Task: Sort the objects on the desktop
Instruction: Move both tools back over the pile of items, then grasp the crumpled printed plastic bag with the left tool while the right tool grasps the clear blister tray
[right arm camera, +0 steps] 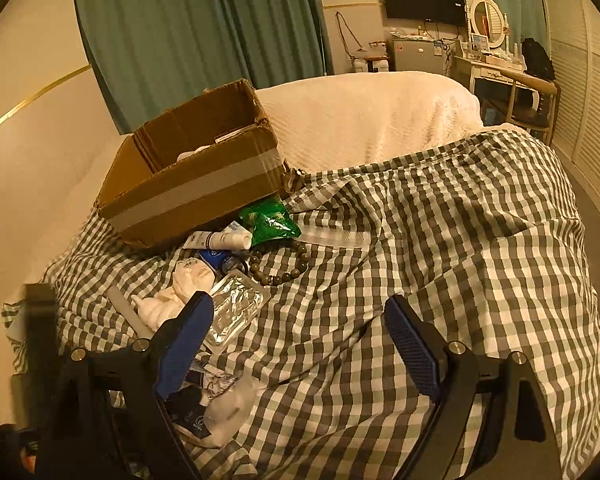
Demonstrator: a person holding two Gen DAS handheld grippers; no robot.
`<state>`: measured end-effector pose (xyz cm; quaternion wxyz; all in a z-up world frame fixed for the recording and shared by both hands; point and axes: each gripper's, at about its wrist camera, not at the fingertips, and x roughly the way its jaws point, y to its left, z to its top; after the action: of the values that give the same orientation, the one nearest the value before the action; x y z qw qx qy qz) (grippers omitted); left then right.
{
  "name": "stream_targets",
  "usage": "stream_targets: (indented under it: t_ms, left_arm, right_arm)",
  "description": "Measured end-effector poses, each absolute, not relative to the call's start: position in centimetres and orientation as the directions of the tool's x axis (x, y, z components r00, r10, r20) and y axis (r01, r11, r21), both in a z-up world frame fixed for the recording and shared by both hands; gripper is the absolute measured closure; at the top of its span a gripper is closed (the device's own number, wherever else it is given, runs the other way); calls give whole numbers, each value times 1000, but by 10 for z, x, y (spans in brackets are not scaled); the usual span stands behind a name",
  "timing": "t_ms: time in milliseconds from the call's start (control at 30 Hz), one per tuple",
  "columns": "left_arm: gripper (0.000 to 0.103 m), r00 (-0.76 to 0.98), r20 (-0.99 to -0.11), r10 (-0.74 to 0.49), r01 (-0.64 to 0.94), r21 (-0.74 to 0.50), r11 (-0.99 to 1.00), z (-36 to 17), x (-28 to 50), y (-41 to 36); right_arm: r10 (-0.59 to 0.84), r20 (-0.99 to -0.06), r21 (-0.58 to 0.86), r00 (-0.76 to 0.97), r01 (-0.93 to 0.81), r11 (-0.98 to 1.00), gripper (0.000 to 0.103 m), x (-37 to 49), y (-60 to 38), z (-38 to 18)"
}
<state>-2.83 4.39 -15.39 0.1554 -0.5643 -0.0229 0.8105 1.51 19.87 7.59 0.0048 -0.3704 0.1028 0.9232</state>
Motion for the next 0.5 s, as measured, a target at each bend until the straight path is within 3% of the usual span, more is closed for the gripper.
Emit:
stream_targets:
  t_ms: [33, 67, 133, 333, 500]
  left_arm:
    - [53, -315, -905, 287, -226, -222, -949, -154, -27, 43]
    - [62, -335, -899, 283, -243, -208, -947, -149, -23, 44]
    - [72, -361, -888, 284, -270, -191, -944, -140, -18, 47]
    - [75, -509, -803, 309, -280, -185, -942, -87, -13, 33]
    - [75, -657, -727, 197, -179, -104, -978, -48, -29, -3]
  right_arm:
    - [-70, -688, 188, -722, -85, -978, 16, 15, 198, 74]
    - [-69, -690, 188, -721, -86, -978, 16, 15, 198, 74]
    - [-65, -695, 186, -716, -91, -978, 16, 14, 198, 72]
    - [-73, -706, 189, -704, -87, -978, 16, 11, 197, 68]
    - [-99, -727, 202, -680, -73, -977, 16, 1, 190, 61]
